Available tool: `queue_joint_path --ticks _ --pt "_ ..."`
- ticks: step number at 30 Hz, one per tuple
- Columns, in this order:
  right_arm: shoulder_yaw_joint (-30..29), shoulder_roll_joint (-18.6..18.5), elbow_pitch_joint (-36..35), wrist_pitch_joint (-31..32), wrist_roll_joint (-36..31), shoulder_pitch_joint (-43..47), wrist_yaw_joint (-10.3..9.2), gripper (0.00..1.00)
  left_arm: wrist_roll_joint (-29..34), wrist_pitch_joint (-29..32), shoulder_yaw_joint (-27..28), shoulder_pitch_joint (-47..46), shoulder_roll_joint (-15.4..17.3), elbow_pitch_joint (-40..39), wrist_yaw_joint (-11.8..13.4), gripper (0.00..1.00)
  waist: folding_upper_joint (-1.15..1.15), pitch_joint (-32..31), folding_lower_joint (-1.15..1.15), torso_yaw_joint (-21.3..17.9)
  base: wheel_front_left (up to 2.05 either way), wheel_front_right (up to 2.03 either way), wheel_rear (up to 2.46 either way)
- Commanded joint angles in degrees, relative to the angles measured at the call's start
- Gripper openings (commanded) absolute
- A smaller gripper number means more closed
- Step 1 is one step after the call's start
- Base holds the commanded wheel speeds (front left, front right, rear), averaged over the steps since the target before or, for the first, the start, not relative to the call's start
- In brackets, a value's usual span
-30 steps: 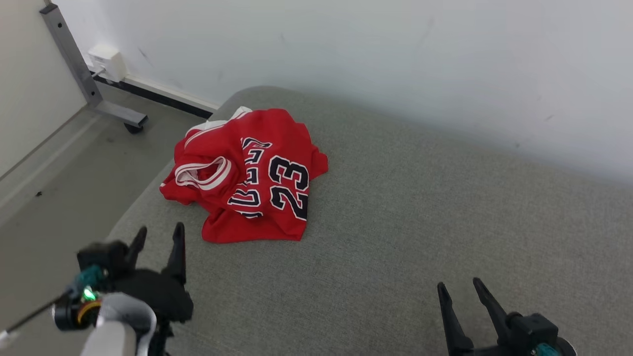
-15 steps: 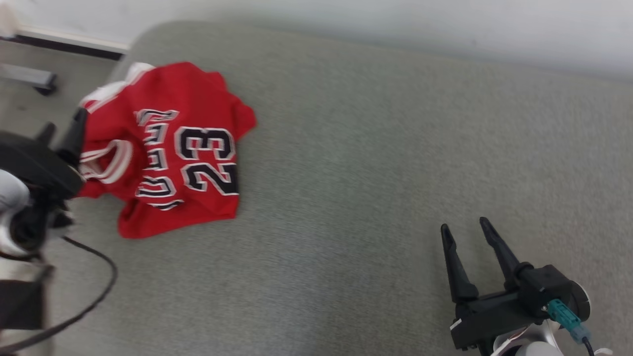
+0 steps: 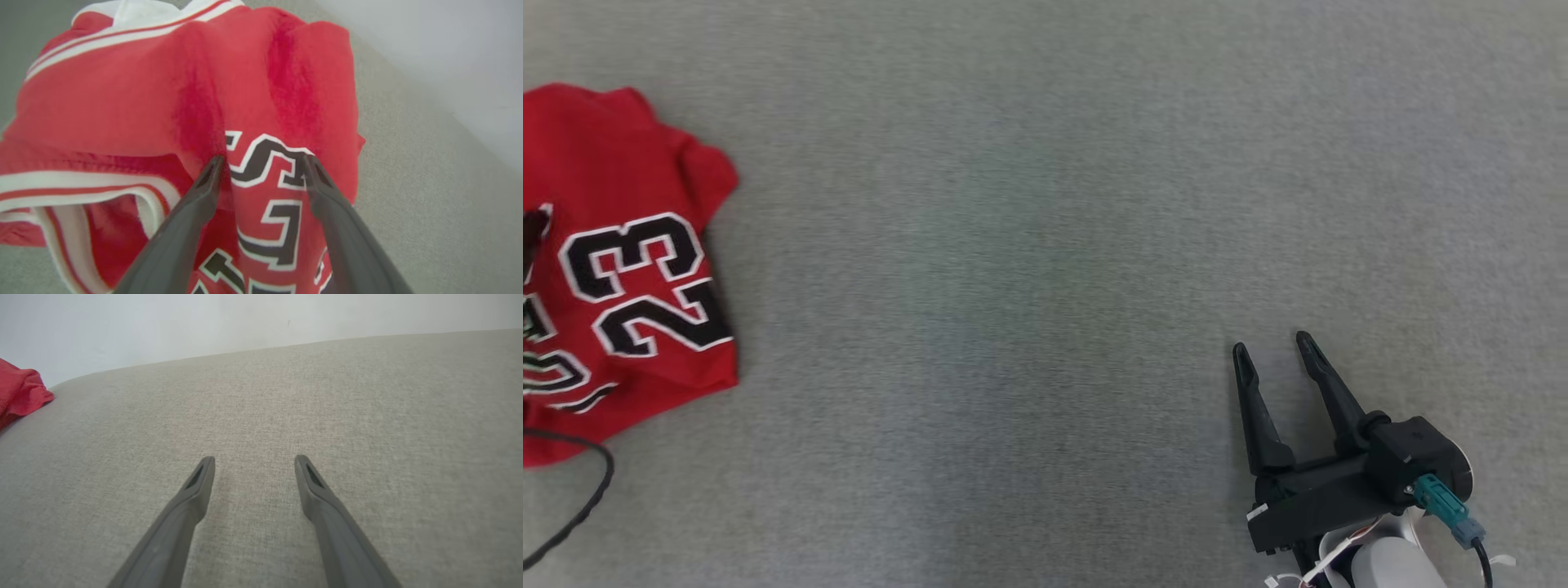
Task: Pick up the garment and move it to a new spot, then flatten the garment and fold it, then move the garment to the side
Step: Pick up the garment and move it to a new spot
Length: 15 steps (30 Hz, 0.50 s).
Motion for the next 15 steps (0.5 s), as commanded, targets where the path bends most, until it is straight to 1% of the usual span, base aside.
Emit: queue_joint_path --ticks 1,2,6,9,11,12,15 --pt "0.02 0.09 0.28 -0.54 0.59 -0.94 -0.12 1.0 1.44 0.38 -0.02 1.18 1.19 -0.71 0.81 1.0 -0.02 3.07 -0.01 -3.69 0.0 0.0 0.0" --pt "0.02 0.09 0.28 -0.54 0.59 -0.94 -0.12 1.0 1.44 0.38 -0.02 1.18 1.19 -0.71 0.81 1.0 -0.02 3.07 -0.01 -3.69 0.0 0.0 0.0" --pt "0.41 0.09 1.07 -1.02 1.2 -1.1 -0.12 1.0 4.04 0.29 -0.31 3.46 2.21 -1.58 3.08 1.0 -0.02 2.99 -0.01 -4.41 0.0 0.0 0.0" --pt "0.41 0.08 1.74 -1.25 1.73 -1.25 -0.12 1.0 5.29 0.23 -0.82 4.73 3.24 -1.68 3.6 1.0 -0.02 2.49 -0.01 -4.67 0.0 0.0 0.0" --pt "0.34 0.08 2.29 -1.37 1.94 -1.27 -0.12 1.0 4.93 -0.14 -0.56 4.98 2.76 -2.0 3.68 0.35 -0.02 1.77 -0.01 -4.67 0.0 0.0 0.0" --pt "0.32 0.08 2.52 -1.49 2.05 -1.19 -0.12 1.0 4.83 -0.23 -0.42 5.14 2.86 -2.2 3.63 0.0 -0.02 1.35 -0.01 -4.64 0.0 0.0 0.0" --pt "0.48 0.08 3.27 -1.92 2.69 -0.57 -0.12 1.0 5.71 -0.89 -0.82 5.52 3.92 -3.04 2.91 0.0 -0.02 -0.55 -0.01 -4.42 0.0 0.0 0.0"
